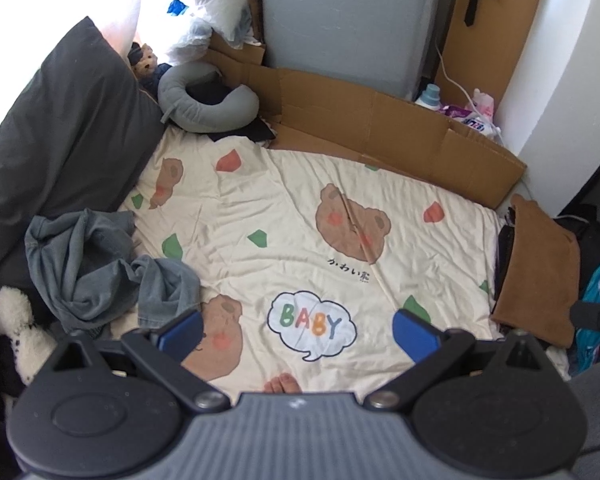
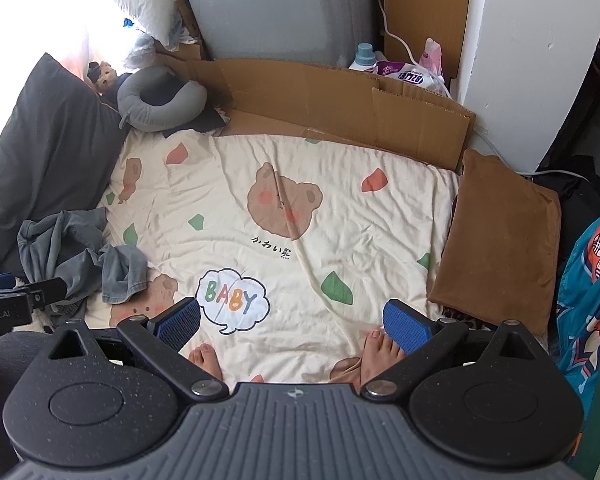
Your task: Fold clothes
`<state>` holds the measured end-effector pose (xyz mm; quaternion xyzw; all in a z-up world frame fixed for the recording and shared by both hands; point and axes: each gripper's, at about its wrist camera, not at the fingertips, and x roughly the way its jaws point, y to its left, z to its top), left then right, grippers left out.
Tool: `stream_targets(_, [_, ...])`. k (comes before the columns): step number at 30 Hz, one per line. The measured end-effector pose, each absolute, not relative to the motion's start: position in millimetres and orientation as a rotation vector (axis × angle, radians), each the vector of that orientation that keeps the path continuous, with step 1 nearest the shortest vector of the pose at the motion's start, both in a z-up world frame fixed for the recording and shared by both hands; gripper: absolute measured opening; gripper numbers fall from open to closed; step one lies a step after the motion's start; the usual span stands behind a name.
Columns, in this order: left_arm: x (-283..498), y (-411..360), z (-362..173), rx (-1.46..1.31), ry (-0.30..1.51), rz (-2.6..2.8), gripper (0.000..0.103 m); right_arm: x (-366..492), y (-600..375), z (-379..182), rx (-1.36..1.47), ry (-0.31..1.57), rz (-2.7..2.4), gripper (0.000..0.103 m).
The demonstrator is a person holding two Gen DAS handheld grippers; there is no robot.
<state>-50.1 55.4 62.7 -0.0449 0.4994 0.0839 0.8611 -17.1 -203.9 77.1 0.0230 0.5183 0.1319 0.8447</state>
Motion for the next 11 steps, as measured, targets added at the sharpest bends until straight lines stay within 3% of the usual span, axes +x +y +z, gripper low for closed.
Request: stream_targets(11, [-51.3, 63.4, 62.4, -0.104, 1.053, 0.177, 0.102, -16.1, -205.1, 76.2, 0.039, 1.096, 0.268, 0.101])
